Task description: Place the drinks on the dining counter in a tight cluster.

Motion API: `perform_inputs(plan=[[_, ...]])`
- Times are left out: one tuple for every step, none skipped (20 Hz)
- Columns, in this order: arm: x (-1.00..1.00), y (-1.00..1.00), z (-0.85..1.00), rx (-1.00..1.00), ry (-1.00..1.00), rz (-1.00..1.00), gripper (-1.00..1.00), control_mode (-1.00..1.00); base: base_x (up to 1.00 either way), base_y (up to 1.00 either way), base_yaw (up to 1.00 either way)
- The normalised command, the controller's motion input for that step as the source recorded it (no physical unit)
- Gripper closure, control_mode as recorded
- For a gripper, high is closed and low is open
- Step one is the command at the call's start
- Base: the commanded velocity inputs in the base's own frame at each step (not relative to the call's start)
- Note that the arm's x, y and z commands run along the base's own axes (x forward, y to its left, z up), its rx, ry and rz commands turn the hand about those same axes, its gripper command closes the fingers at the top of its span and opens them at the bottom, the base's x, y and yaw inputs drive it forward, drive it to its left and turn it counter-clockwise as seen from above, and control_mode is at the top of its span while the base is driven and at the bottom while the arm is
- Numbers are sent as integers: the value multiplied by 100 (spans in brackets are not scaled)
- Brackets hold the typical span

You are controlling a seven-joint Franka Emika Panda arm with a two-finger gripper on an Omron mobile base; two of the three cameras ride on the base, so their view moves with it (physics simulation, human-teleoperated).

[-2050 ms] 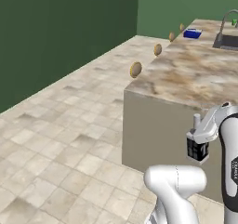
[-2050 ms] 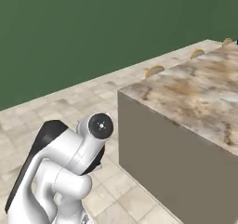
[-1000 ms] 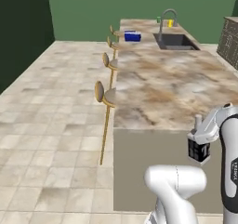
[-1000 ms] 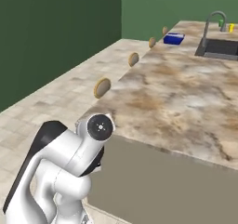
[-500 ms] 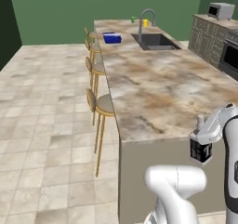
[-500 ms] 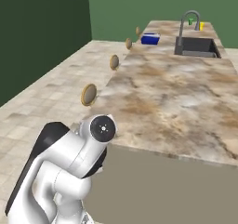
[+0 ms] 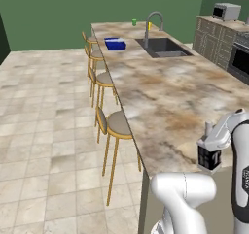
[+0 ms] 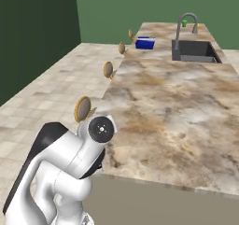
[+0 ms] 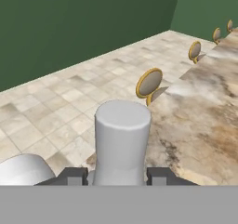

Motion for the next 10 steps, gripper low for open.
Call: perform_inputs(plan=[[0,0,0,0,0,0,100,100,45,0,0],[0,0,0,0,0,0,100,100,41,0,0],[0,0,0,0,0,0,100,100,28,0,0],[0,0,0,0,0,0,100,100,4,0,0],[0,0,0,0,0,0,100,100,0,0,0],[0,0,0,0,0,0,100,100,0,0,0],[0,0,0,0,0,0,100,100,0,0,0],[0,0,0,0,0,0,100,100,0,0,0],[0,0,0,0,0,0,100,100,0,0,0],[0,0,0,0,0,0,100,100,0,0,0]])
